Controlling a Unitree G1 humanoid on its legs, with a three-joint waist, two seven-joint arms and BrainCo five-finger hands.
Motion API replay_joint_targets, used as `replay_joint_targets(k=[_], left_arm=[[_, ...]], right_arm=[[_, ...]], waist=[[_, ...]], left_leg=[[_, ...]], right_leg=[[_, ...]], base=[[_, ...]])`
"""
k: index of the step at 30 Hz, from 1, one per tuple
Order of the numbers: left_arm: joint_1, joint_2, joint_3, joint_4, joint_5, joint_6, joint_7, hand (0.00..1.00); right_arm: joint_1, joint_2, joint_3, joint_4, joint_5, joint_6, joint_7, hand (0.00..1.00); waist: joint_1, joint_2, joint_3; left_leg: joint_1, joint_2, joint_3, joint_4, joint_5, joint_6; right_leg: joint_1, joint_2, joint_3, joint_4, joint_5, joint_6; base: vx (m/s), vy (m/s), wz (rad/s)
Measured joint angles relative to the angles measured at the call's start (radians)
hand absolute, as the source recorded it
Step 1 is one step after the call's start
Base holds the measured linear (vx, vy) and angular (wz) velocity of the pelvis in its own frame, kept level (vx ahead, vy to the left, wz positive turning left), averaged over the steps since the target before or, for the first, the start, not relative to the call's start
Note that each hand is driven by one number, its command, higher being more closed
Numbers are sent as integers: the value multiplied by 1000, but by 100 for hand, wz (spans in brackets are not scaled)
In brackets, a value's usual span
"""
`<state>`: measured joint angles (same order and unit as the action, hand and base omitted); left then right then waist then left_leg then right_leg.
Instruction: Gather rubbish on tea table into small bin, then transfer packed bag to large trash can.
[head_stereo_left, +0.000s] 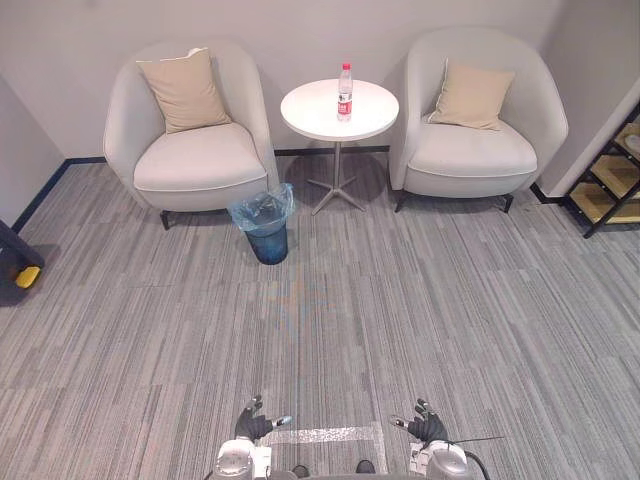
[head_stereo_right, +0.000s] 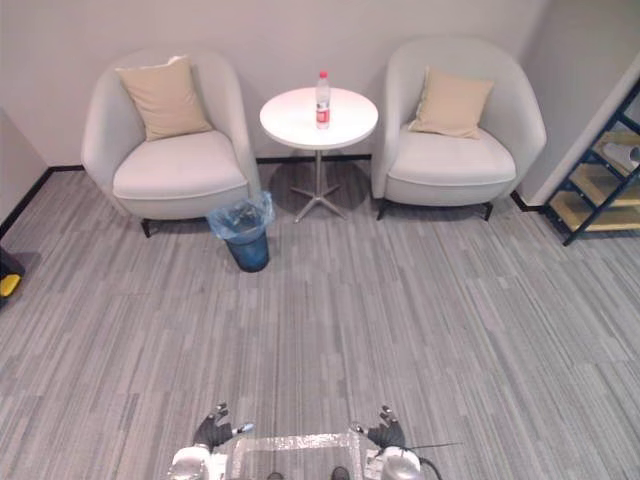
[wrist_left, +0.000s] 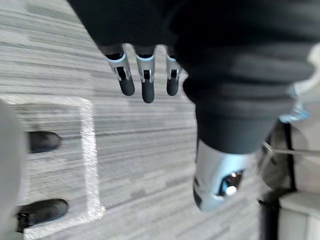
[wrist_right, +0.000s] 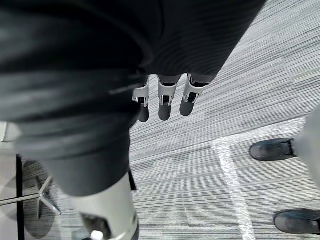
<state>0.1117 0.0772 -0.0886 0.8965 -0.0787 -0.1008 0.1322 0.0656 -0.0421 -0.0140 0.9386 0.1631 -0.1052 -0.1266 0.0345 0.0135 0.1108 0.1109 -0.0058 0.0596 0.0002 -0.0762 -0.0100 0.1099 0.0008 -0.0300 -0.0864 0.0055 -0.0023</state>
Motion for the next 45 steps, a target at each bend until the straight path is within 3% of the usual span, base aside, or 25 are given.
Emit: replay_joint_targets(k=[10, 26, 29, 32, 33, 35, 38, 39, 40, 42, 44, 45], left_arm=[[-2, 0, 60, 66, 20, -1, 0, 0], [-33, -2, 56, 118, 39, 1, -3, 0], [-43, 3, 54, 117, 39, 4, -1, 0], [-57, 1, 69, 113, 39, 7, -1, 0], [-51, 0, 82, 103, 39, 10, -1, 0], [-47, -5, 122, 38, 39, 20, -1, 0], [-25, -18, 153, -17, 39, 21, -1, 0], [-24, -19, 154, -19, 39, 20, -1, 0], [-23, -24, 158, -29, 38, 19, 0, 0], [-24, -25, 156, -33, 38, 19, 0, 0], [-28, -25, 146, -32, 38, 19, 1, 0], [-32, -25, 133, -27, 38, 18, 1, 0]], right_arm=[[-5, 0, -18, 43, -5, 1, 8, 0], [-7, 0, -23, 66, -2, 13, 27, 0], [-8, 2, -27, 65, 12, 13, 27, 0], [-10, 2, -45, 58, 19, 10, 27, 0], [-10, 3, -46, 53, 36, 6, 27, 0], [5, 10, -44, 26, 36, 5, 25, 0], [17, 11, -38, -10, 36, 6, 19, 0], [18, 11, -38, -12, 36, 6, 19, 0], [15, 11, -39, -14, 36, 9, 17, 0], [7, 15, -39, -12, 36, 15, 16, 0], [-12, 17, -39, -4, 36, 16, 13, 0], [-28, 17, -39, -1, 36, 16, 10, 0]], waist=[[3, -12, -11], [1, -19, -13], [1, -24, -6], [2, -19, 11], [2, -22, 20], [6, -37, 39], [17, -41, 44], [18, -40, 44], [23, -38, 47], [25, -39, 48], [32, -38, 48], [34, -29, 49]], left_leg=[[3, 0, 9, -5, 2, 0], [10, 0, 14, -33, 11, 1], [-23, 6, 14, 3, -16, -18], [-89, 39, 15, 162, -91, -41], [-121, 52, 25, 259, -117, -71], [-236, 66, 49, 541, -103, -80], [-366, 95, 86, 811, -32, -82], [-370, 96, 89, 814, -37, -81], [-398, 100, 110, 811, -96, -65], [-421, 77, 125, 678, -124, -54], [-424, 35, 112, 445, -88, -54], [-423, 14, 67, 283, -22, -58]], right_leg=[[-2, 0, 6, -2, 2, 0], [-10, 1, 7, -5, 0, 1], [-26, 3, -12, 8, -18, -4], [-54, 20, -20, 88, -76, -25], [-59, 21, -23, 113, -104, -38], [-58, 12, -16, 178, -153, -54], [-48, 3, 12, 226, -200, -72], [-46, 2, 14, 226, -200, -73], [-34, -10, 48, 223, -206, -80], [-19, -39, 76, 204, -215, -71], [-3, -71, 104, 178, -227, -51], [10, -79, 123, 166, -242, -34]], base=[[-8, -1, -1], [-4, -3, 0], [-9, -25, 4], [24, -51, 0], [12, -60, 5], [33, -106, -4], [154, -47, -21], [223, 16, -33], [322, 69, -41], [330, 122, -45], [323, 165, -48], [315, 189, -55]])
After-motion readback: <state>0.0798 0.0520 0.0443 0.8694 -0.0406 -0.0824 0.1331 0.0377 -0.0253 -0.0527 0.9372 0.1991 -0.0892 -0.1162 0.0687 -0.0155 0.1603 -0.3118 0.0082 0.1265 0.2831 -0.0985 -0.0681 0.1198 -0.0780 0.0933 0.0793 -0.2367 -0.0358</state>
